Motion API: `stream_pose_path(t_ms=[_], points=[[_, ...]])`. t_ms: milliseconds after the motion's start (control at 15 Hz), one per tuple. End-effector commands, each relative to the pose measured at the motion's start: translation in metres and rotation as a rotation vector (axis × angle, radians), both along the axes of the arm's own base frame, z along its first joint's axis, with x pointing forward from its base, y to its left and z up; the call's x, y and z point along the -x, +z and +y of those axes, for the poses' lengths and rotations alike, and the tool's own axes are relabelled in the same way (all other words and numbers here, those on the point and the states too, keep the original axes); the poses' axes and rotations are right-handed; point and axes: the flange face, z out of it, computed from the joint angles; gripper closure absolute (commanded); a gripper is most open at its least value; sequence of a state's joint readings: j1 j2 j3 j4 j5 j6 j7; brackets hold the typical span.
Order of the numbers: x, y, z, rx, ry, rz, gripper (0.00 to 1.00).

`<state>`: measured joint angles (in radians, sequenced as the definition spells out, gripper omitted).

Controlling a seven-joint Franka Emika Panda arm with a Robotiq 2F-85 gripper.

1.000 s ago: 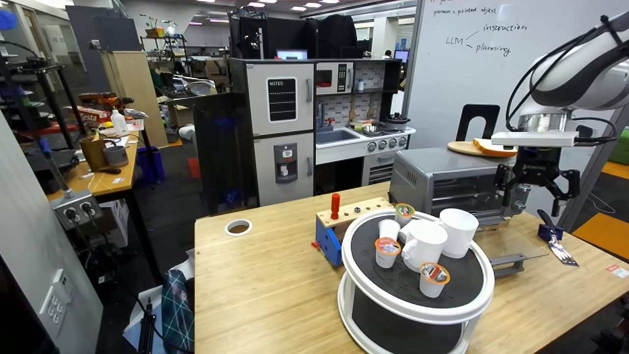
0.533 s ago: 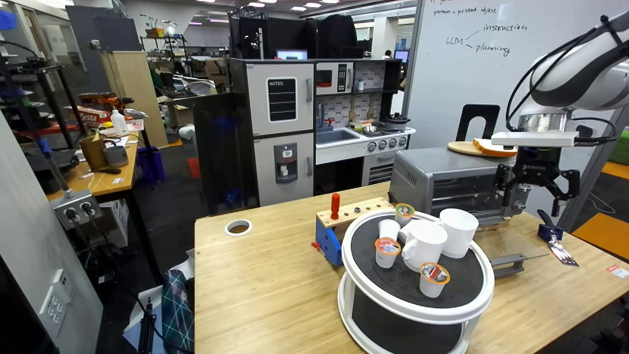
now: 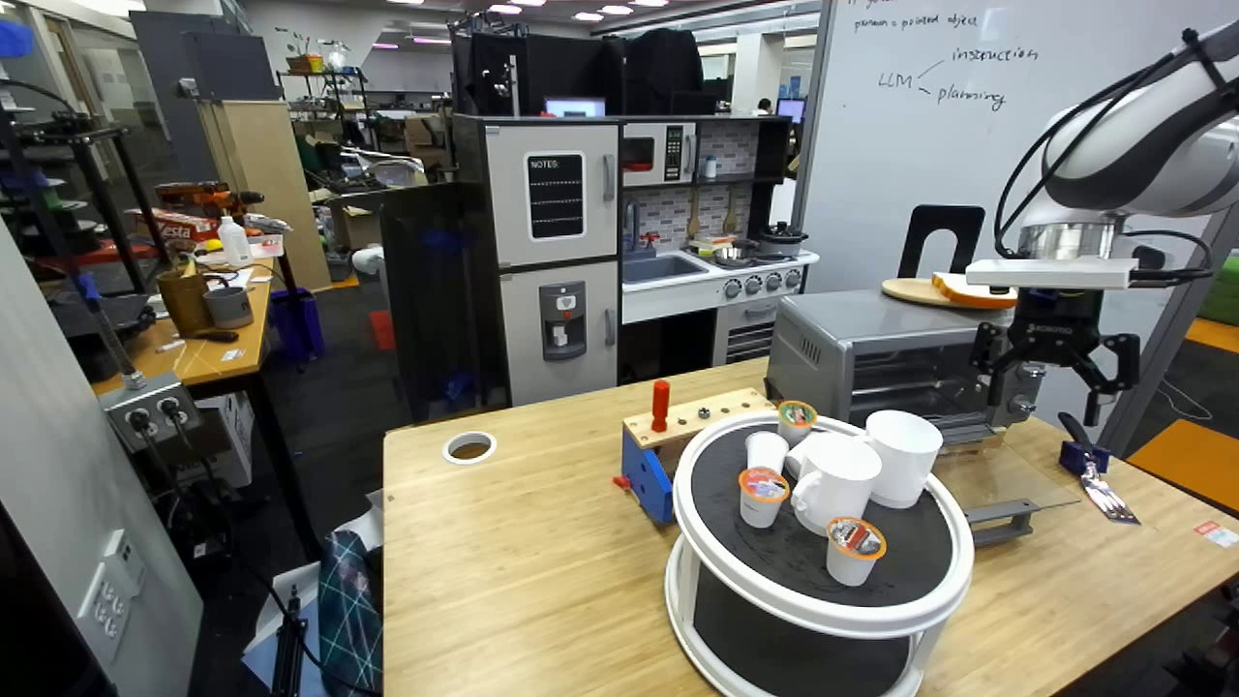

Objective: Open the oven door, place the mug on the right inside the oven

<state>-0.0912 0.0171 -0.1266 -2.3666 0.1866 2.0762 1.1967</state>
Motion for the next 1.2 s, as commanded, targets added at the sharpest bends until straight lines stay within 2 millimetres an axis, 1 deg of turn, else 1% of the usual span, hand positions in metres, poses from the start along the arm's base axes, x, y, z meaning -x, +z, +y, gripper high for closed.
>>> stream_pose_path(t_ms=[0, 267, 467, 600, 1000, 1133], points=[[0.001, 0.006, 0.004, -0.002, 0.022, -0.013, 0.00], [0.000, 0.014, 0.020, 0.020, 0.115, -0.028, 0.00], [-0.004, 0.022, 0.038, 0.036, 0.184, -0.045, 0.00], [-0.008, 0.024, 0.046, 0.037, 0.209, -0.051, 0.00], [-0.014, 0.026, 0.053, 0.045, 0.248, -0.056, 0.00], [-0.014, 0.029, 0.058, 0.075, 0.279, -0.064, 0.00]])
